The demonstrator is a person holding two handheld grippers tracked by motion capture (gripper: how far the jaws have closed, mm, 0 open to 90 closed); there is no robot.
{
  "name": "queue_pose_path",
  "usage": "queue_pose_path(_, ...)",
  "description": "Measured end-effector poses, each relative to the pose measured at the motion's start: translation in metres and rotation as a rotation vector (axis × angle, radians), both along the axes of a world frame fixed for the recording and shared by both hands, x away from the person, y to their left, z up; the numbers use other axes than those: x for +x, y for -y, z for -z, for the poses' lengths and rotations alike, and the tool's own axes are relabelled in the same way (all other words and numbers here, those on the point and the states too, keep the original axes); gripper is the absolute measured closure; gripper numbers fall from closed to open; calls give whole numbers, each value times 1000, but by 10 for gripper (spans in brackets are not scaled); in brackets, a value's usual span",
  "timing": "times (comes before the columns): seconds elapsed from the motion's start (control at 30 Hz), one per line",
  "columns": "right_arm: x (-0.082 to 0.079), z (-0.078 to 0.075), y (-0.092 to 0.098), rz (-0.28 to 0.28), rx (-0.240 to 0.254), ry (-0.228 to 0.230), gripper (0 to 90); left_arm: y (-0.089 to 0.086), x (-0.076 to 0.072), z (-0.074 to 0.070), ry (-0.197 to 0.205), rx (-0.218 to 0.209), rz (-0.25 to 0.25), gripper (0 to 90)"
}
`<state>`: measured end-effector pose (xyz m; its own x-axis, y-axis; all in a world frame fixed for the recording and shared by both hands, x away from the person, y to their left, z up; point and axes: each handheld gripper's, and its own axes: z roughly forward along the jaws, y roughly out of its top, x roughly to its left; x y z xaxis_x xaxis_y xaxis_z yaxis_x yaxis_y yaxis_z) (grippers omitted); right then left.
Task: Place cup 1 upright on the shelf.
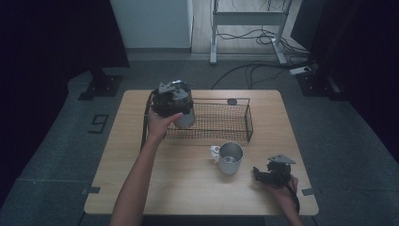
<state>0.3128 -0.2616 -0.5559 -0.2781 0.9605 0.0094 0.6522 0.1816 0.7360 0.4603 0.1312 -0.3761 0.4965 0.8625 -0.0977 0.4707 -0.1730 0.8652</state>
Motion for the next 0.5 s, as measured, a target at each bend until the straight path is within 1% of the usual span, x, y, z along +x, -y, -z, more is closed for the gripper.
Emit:
queue_pose_path(0.3, 0, 0, 0, 0, 0, 0, 97, 2, 11, 6, -12, 1, -23, 38)
queue_pose_path(0.5, 0, 0, 0, 0, 0, 0, 97, 5, 17, 5, -13, 9, -29, 38)
